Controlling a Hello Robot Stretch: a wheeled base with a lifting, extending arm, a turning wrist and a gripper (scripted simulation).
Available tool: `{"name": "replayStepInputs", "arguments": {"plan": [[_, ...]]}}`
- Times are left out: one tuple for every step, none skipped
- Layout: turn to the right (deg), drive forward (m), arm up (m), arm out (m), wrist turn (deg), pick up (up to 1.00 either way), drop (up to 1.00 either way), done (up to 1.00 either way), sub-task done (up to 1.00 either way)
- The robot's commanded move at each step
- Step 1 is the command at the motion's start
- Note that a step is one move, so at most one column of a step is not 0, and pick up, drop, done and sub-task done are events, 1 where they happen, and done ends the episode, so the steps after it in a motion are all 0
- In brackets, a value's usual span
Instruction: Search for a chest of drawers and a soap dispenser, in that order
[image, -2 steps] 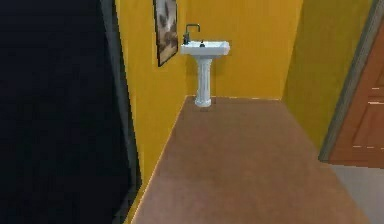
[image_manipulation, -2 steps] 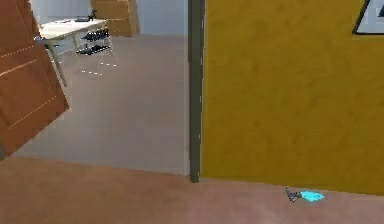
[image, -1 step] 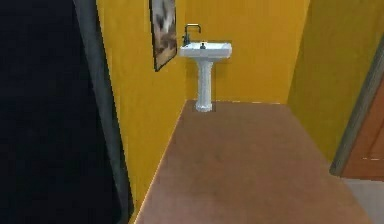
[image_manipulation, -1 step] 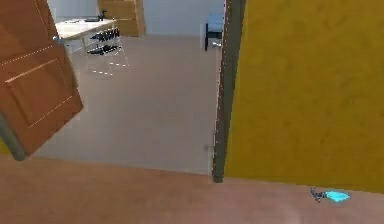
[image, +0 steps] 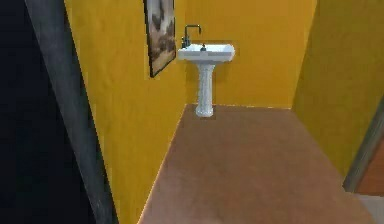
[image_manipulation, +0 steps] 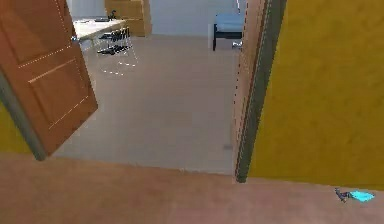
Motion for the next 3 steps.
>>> {"name": "replayStepInputs", "arguments": {"plan": [[45.0,0.00,0.00,0.00,0.0,0.00,0.00,0.00,0.00],[45.0,0.00,0.00,0.00,0.0,0.00,0.00,0.00,0.00],[6.0,0.00,0.00,0.00,0.0,0.00,0.00,0.00,0.00]]}}
